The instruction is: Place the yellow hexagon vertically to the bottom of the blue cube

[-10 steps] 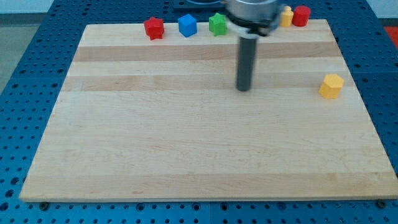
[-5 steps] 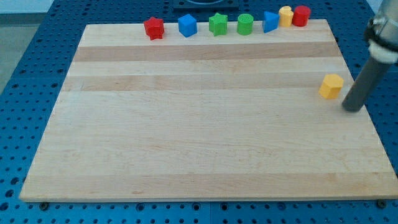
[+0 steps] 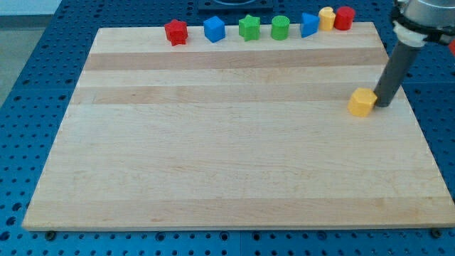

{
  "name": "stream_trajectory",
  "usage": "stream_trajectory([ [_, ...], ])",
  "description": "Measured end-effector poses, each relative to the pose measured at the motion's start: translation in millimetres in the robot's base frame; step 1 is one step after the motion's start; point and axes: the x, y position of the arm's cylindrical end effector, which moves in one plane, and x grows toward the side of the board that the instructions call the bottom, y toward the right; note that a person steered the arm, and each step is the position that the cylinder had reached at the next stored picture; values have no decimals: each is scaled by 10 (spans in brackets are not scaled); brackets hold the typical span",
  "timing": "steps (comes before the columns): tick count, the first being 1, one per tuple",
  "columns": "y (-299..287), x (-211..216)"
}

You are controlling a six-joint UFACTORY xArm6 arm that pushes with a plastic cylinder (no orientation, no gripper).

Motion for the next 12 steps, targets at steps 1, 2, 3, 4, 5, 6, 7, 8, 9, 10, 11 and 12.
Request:
stream_trajectory([
  [1,-385,28],
  [2,-843,29],
  [3,-1309,38],
  [4,-1786,74],
  [5,-2247,89],
  [6,-2742,92],
  [7,-3025,92],
  [8,-2864,405],
  [9,-2864,616],
  [10,-2867,420],
  [11,-2557,272],
  [12,-1947,365],
])
